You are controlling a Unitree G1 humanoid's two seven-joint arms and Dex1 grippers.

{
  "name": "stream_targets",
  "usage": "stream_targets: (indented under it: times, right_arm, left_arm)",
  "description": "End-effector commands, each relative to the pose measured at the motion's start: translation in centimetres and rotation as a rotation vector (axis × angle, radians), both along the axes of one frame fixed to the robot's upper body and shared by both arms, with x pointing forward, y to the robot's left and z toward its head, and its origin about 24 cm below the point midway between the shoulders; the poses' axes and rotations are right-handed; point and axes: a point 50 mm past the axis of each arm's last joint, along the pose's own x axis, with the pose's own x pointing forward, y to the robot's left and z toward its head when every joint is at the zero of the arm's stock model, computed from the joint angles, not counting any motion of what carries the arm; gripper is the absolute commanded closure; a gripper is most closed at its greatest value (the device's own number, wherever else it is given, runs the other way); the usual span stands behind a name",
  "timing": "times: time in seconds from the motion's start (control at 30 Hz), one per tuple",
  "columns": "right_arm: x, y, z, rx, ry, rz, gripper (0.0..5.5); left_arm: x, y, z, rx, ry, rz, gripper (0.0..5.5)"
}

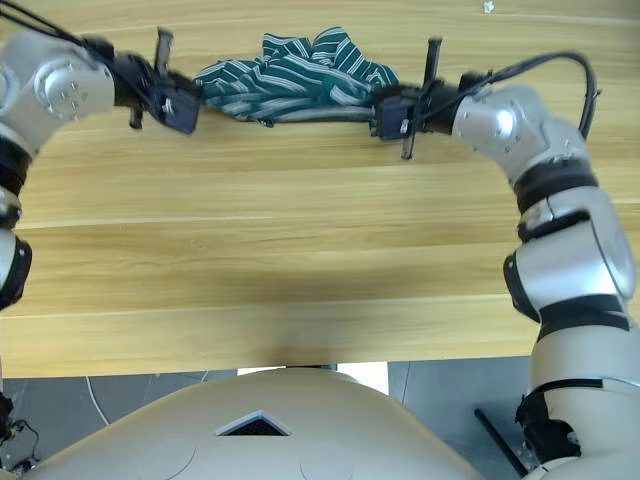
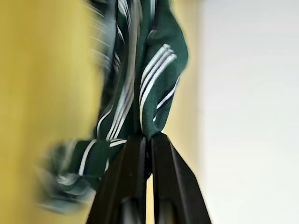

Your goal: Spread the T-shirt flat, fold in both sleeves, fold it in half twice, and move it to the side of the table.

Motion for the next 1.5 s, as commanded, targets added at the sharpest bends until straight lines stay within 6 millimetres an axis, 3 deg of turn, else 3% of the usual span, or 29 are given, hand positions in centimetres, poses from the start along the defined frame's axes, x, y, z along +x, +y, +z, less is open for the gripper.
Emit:
stream_targets:
  times: [0.03,0.13,0.2,0.33,0.4,0.57,0.9,0.97,1.17,1.3,1.37,1.5]
  right_arm:
    - [-2.0,-1.4,4.9,0.162,0.102,0.010,5.50]
    - [-3.6,-1.8,6.3,0.176,0.135,0.025,5.50]
    - [-5.9,-1.6,5.9,0.148,0.229,0.086,5.50]
    - [-12.4,-1.5,3.0,-0.045,0.531,0.274,5.50]
    - [-14.2,-1.2,2.4,-0.082,0.618,0.312,5.50]
    - [-15.5,-0.8,2.2,-0.091,0.679,0.339,5.50]
    - [-15.4,-1.2,0.4,-0.090,0.731,0.306,5.50]
    - [-15.8,-1.3,0.2,-0.086,0.782,0.314,5.50]
    - [-17.5,-1.8,0.7,-0.077,0.993,0.326,4.29]
    - [-17.8,-2.2,0.7,-0.088,1.043,0.309,3.71]
    - [-17.0,-2.7,0.7,-0.092,0.985,0.262,3.31]
    - [-14.7,-3.8,0.7,-0.096,0.761,0.133,2.80]
  left_arm:
    - [-3.6,-0.9,3.3,-0.038,-0.025,-0.115,5.48]
    - [-5.9,-0.9,5.5,-0.022,-0.072,-0.137,5.48]
    - [-8.3,-1.2,5.8,0.004,-0.035,-0.159,5.48]
    - [-14.3,-1.8,2.0,0.079,0.222,-0.216,5.48]
    - [-16.9,-1.6,-0.1,0.123,0.353,-0.230,5.48]
    - [-21.1,-1.5,-2.4,0.133,0.562,-0.229,4.86]
    - [-23.7,-2.5,-1.9,0.020,0.738,-0.209,3.31]
    - [-23.9,-2.5,-1.6,-0.015,0.786,-0.186,2.94]
    - [-20.5,-1.4,0.4,-0.106,0.813,-0.042,1.94]
    - [-19.8,-1.4,1.3,-0.190,0.894,0.006,1.45]
    - [-17.9,-0.7,1.3,-0.264,0.835,0.086,1.10]
    - [-13.1,1.7,-1.2,-0.345,0.576,0.287,0.56]
